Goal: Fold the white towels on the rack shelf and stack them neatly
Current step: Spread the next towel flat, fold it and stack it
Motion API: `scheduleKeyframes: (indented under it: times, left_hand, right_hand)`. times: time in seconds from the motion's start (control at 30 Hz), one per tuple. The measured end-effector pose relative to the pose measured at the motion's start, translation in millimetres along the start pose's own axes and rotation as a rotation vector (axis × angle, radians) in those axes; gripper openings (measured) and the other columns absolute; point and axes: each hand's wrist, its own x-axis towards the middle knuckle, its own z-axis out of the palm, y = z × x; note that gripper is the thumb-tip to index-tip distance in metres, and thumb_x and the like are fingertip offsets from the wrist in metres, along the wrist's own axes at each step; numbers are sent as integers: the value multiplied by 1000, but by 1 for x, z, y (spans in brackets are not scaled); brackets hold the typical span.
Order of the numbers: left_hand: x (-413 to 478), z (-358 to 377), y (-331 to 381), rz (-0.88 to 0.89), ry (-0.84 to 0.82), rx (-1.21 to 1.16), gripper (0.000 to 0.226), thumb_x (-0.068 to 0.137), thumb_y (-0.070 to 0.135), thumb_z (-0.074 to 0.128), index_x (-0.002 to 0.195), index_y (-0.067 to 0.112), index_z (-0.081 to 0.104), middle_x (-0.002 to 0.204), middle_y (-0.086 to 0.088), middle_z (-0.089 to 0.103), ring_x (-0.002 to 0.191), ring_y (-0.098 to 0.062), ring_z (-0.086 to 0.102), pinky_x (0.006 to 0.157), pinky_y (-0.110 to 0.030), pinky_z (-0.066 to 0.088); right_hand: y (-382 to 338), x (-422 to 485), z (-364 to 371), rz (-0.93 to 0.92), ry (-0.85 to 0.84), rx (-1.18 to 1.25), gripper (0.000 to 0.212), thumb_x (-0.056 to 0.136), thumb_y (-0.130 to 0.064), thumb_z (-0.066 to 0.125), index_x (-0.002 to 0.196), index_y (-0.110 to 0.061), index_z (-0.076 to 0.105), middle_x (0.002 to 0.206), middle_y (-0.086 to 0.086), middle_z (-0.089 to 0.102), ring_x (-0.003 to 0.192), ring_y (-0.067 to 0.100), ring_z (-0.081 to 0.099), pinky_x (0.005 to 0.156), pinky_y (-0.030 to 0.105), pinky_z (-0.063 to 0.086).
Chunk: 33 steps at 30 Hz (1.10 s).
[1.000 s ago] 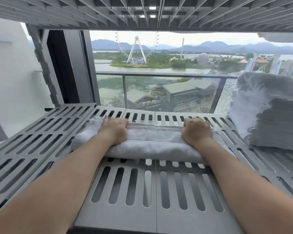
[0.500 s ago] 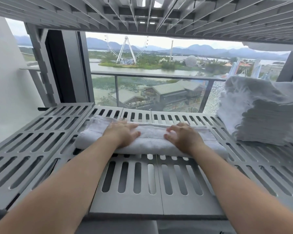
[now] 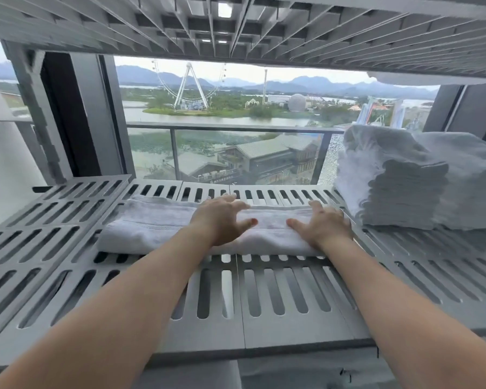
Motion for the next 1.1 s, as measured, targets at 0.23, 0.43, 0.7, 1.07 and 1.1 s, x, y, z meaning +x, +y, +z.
scheduleKeyframes:
  times: [0.23, 0.43, 0.7, 1.07, 1.1]
  left_hand:
    - [46, 14, 53, 18, -102, 8, 71, 89, 80, 35, 149, 43, 42, 165, 2, 27, 151, -19, 25, 121, -45, 21]
    - [60, 36, 66, -25, -181, 24, 69, 90, 79, 33, 152, 49, 31, 166, -3, 23, 151, -24, 24, 124, -48, 12]
    - [61, 47, 64, -67, -170, 52, 70, 88, 83, 24, 152, 56, 23, 165, 3, 24, 150, -24, 25, 122, -49, 16]
    - [65, 51, 80, -136, -169, 81, 70, 89, 81, 23, 153, 53, 24, 164, 3, 26, 150, -23, 24, 121, -54, 15]
    - [65, 50, 82, -136, -175, 72, 70, 90, 81, 23, 153, 52, 24, 165, 3, 26, 150, -23, 23, 121, -54, 14]
  right_hand:
    - [27, 32, -7, -106, -199, 108, 106, 80, -83, 49, 159, -21, 16, 156, 17, 40, 142, 36, 38, 117, 48, 32]
    - [36, 52, 0, -186, -102, 326, 85, 78, -63, 72, 142, -14, 45, 135, 14, 60, 126, 33, 54, 106, 42, 45]
    - [33, 66, -2, -89, -130, 618, 67, 75, -39, 80, 128, -6, 56, 121, 9, 66, 101, 22, 61, 76, 23, 44]
    - [44, 58, -13, -83, -211, 629, 62, 88, -39, 68, 134, -3, 48, 131, 13, 62, 121, 30, 59, 95, 31, 46]
    - [42, 57, -16, -109, -183, 669, 65, 88, -39, 70, 136, -4, 45, 133, 14, 61, 123, 30, 58, 96, 32, 44]
